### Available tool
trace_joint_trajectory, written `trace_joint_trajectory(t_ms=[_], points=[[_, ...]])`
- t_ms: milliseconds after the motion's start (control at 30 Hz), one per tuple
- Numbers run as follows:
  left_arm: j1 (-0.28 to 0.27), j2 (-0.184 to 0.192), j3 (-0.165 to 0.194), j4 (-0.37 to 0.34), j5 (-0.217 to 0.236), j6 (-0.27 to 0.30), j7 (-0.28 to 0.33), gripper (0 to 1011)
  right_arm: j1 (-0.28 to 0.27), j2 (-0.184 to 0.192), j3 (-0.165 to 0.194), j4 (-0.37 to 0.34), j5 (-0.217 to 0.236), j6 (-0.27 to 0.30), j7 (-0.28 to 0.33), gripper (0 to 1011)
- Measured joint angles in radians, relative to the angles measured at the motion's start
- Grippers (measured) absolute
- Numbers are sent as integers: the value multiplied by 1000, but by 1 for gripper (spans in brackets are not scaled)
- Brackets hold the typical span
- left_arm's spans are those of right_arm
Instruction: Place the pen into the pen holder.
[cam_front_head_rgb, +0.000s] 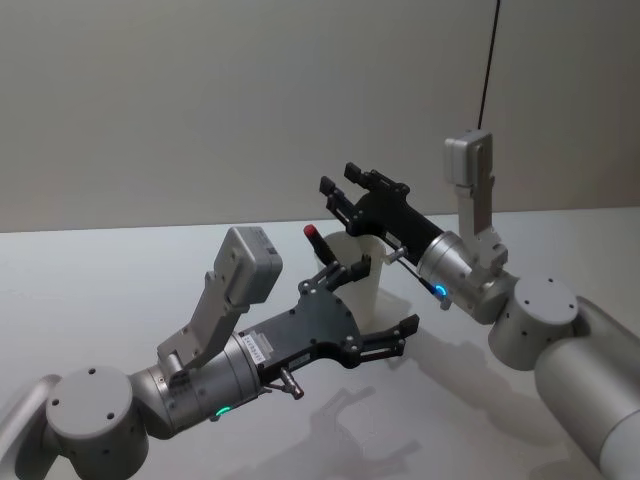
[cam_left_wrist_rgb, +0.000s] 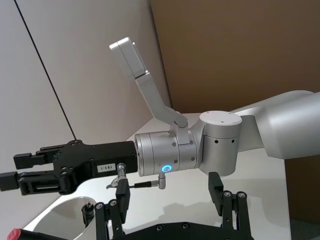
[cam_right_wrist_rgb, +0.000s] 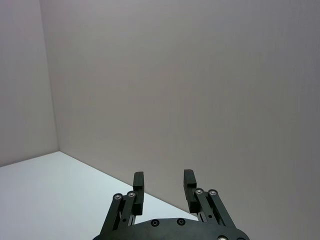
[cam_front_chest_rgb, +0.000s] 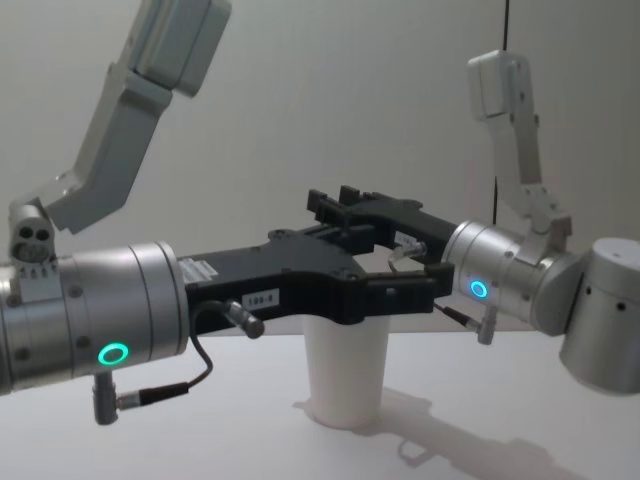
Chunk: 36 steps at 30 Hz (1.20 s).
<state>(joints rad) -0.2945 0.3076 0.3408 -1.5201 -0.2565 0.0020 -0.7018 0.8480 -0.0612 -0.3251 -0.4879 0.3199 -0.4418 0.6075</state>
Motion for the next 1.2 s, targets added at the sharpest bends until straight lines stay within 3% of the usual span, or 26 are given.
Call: trace_joint_trajectory(t_ms=[167, 367, 633, 1200], points=[[0, 0, 0, 0, 0, 0, 0, 1000, 7, -4, -1, 14, 1, 2, 1, 570], [0, 0, 0, 0, 0, 0, 0, 1000, 8, -6, -3, 16, 2, 6, 0, 805], [0, 0, 0, 0, 0, 0, 0, 1000, -16, 2, -4, -34, 4, 30, -10, 997], [0, 0, 0, 0, 0, 0, 0, 1000, -138, 53, 6, -281, 10, 137, -46, 1001]])
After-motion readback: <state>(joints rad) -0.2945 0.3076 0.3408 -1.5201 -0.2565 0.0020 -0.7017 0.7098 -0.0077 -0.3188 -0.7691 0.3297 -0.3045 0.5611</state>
